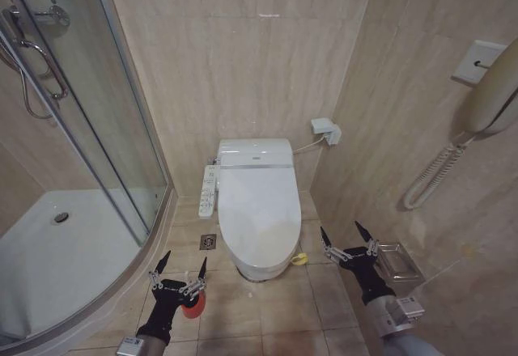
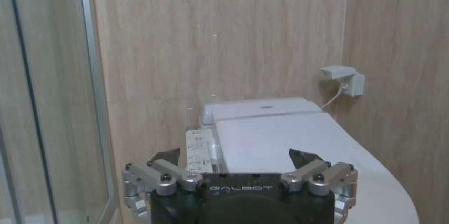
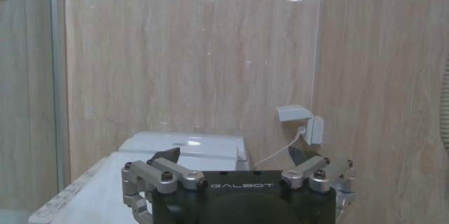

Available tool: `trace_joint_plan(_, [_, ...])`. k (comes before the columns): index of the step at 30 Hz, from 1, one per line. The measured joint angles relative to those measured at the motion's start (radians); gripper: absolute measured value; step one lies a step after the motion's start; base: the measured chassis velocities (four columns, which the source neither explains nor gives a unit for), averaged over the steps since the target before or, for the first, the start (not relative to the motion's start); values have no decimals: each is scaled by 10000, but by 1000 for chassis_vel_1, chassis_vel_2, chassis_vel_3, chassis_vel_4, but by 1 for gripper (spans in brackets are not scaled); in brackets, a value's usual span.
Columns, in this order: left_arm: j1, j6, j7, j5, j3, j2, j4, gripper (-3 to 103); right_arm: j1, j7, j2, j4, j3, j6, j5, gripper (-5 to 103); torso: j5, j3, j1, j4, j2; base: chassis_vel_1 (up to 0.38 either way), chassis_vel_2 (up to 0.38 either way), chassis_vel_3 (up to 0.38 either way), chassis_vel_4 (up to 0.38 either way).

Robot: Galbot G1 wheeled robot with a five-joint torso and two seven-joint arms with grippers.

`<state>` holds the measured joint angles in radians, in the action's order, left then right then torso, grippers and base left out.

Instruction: Open the toilet lid, clean the toilet bowl with a toilet brush, close the toilet lid, and flush.

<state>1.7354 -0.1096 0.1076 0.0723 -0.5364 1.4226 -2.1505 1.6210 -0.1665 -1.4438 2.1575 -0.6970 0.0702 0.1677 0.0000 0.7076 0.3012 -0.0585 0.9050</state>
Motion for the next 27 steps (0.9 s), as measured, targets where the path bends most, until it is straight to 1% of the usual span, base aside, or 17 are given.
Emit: trace_joint_plan(27, [0,0,0,0,0,0,-1,100,-2,0,1,-1,-1,3,0,100,0,0,0,0,0,0,0,0,0])
